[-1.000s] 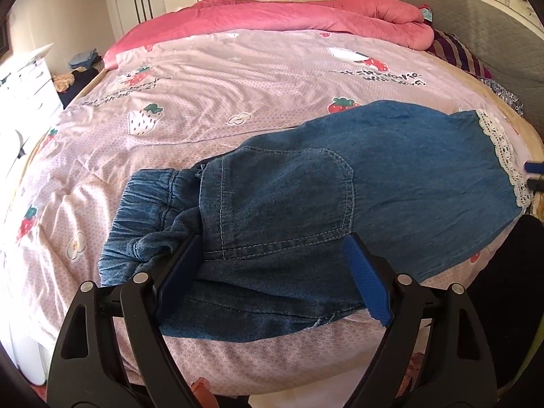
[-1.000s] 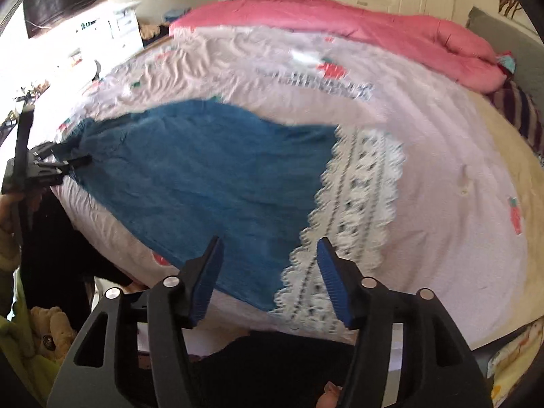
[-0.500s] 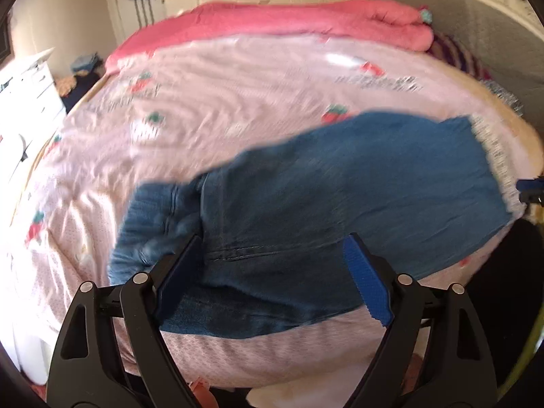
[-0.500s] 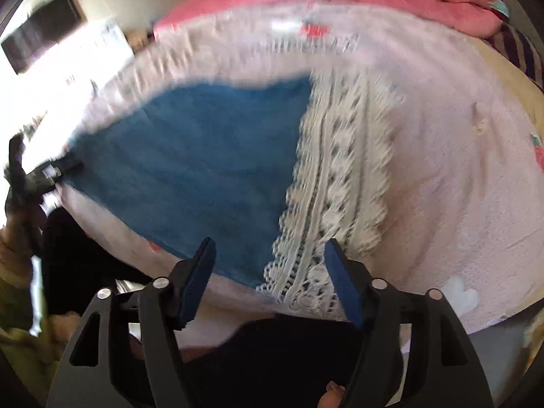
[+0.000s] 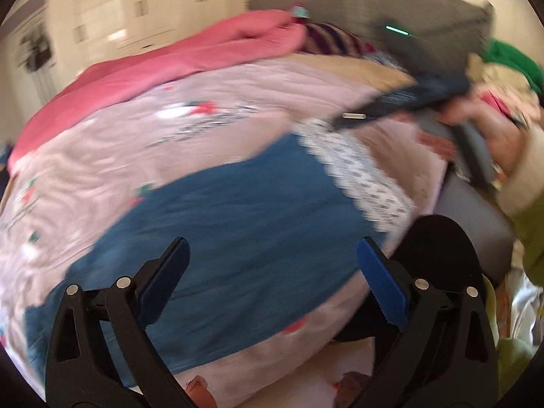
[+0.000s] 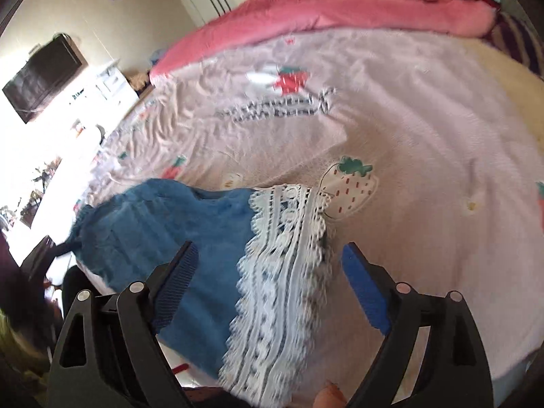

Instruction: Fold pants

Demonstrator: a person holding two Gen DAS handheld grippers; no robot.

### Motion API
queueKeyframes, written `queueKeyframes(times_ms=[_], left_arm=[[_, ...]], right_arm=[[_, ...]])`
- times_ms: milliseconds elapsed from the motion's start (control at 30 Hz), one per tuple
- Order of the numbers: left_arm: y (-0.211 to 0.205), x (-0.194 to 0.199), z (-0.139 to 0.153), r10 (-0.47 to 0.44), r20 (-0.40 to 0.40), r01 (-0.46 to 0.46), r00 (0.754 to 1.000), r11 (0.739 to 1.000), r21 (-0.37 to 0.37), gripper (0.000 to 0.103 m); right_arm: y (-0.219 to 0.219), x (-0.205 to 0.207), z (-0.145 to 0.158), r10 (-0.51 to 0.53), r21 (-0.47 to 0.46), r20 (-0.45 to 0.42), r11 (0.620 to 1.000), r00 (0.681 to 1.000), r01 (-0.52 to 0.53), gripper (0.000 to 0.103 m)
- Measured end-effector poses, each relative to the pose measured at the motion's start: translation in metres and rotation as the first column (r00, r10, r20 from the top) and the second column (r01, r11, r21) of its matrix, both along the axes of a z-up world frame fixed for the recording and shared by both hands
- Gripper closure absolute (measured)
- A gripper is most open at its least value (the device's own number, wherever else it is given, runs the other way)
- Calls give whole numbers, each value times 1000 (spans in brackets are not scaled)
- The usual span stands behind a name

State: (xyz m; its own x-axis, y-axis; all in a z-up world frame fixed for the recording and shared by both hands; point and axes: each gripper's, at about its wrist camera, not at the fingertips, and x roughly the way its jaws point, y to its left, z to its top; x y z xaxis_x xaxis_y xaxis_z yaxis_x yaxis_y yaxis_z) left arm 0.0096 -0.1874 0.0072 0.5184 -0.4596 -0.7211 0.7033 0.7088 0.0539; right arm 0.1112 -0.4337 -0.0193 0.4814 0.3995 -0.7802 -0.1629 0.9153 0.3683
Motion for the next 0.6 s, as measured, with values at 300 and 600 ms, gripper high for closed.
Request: queueKeyframes(times_ms=[300, 600], left_arm=[[-80, -24, -43, -160, -12, 161, 987, 985, 58, 11], [-111, -31, -67, -245, -5, 244, 969, 964, 100, 34]], right_arm=[[12, 33, -28, 70, 48, -69, 997, 995, -67, 38], [21, 42, -31, 114, 63, -80, 992, 990, -109, 75]])
